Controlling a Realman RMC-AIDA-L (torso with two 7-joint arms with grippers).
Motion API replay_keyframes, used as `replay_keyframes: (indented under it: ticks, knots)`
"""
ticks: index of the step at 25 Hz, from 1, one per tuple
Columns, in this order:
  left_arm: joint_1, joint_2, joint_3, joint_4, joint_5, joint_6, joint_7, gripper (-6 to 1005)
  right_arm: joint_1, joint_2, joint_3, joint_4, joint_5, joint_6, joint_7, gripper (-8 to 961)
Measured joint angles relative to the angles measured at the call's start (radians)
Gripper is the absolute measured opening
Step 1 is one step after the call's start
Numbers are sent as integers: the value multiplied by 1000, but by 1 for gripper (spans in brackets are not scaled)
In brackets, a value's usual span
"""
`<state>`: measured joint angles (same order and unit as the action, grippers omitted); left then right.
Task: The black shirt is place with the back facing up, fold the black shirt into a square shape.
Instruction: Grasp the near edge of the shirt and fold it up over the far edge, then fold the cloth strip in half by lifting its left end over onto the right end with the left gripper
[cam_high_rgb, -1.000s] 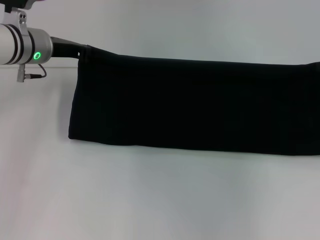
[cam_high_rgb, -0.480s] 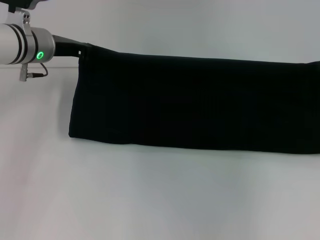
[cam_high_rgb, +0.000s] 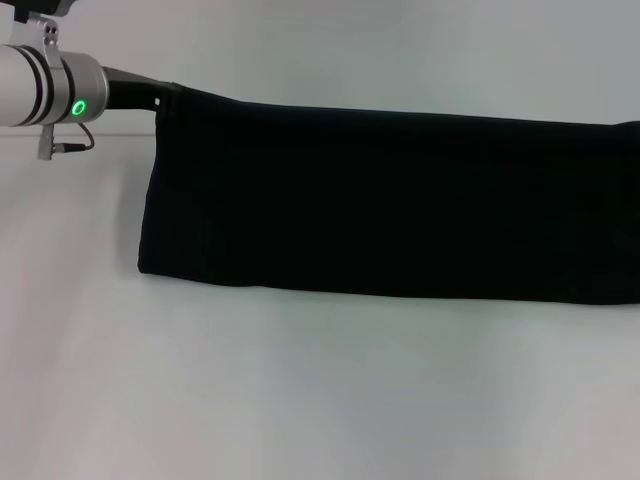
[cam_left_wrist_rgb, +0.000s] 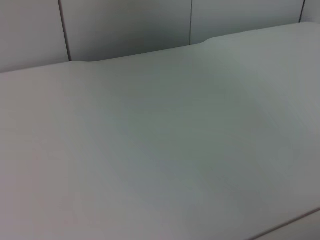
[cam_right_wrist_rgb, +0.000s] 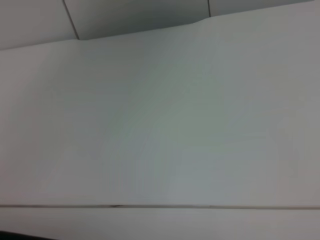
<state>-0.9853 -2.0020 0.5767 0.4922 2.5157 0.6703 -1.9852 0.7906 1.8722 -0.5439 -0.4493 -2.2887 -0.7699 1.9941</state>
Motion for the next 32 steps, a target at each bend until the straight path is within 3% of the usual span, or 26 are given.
replay_keyframes:
  ticks: [6, 14, 19, 24, 27, 32]
  knots:
    - [-1, -4, -1, 1, -1, -3, -3, 4, 2, 1, -1, 0, 0, 0, 0, 38]
    - [1, -32, 3, 10, 1, -66, -1, 33, 1, 4, -24, 7, 0, -8, 9, 57]
    - [8, -40, 0, 8, 0, -127, -9, 178, -6, 8, -24, -3, 2, 16, 9, 240]
    - [21, -46, -7, 18, -8, -153, -28, 400, -1, 4, -20, -15, 5, -6, 11, 470]
    - [35, -38, -2, 61, -7, -47, -83, 500, 2, -12, -16, -30, 7, -80, 35, 533]
    - [88, -31, 0, 217, -9, 313, -193, 676, -20, -26, 2, -89, 50, -307, 64, 570]
